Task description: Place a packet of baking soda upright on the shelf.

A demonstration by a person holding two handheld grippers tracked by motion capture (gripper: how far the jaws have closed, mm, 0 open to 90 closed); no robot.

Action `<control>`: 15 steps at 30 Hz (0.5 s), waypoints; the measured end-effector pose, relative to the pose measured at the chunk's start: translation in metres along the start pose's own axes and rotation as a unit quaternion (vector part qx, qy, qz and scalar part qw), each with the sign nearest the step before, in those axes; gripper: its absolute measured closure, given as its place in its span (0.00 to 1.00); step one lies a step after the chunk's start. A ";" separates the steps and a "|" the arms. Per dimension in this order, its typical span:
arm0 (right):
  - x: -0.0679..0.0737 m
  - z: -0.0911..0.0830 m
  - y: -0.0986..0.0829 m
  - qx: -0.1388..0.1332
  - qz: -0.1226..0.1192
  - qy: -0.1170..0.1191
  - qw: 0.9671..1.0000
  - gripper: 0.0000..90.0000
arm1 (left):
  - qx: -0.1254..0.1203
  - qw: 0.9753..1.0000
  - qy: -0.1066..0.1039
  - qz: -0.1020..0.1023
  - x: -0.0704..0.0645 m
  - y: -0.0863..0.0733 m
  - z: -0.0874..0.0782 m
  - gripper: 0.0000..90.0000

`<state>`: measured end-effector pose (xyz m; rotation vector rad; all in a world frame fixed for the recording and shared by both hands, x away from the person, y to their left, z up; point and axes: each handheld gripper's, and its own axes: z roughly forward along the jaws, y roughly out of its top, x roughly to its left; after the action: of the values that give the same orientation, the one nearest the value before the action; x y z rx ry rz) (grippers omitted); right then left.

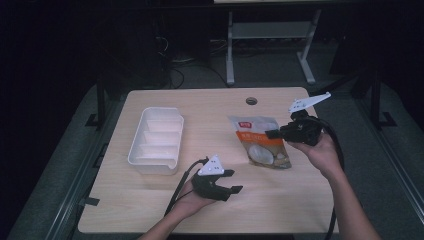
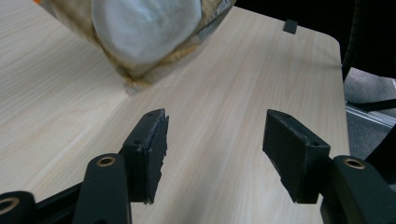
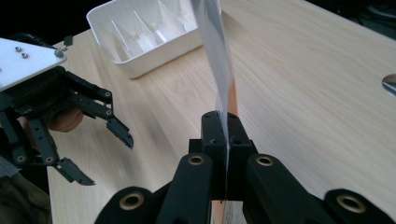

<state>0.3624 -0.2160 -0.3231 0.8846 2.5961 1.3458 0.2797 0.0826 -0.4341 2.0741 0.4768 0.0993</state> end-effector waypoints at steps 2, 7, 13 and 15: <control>0.001 0.000 0.002 -0.001 -0.003 -0.003 1.000 0.99 | 0.001 1.000 0.000 0.002 -0.001 -0.001 -0.002 0.43; 0.005 -0.002 0.010 -0.014 -0.008 -0.006 1.000 0.99 | 0.002 1.000 0.003 0.005 -0.002 -0.006 -0.010 0.41; 0.014 0.008 0.032 -0.024 -0.022 0.005 0.999 0.99 | 0.006 1.000 -0.009 0.002 -0.004 -0.016 -0.017 0.40; 0.016 0.013 0.038 -0.025 -0.026 0.009 0.999 0.99 | 0.006 1.000 -0.010 0.003 -0.004 -0.018 -0.018 0.39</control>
<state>0.3705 -0.1812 -0.2991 0.7958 2.5675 1.4054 0.2661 0.1036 -0.4392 2.0867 0.4610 0.0798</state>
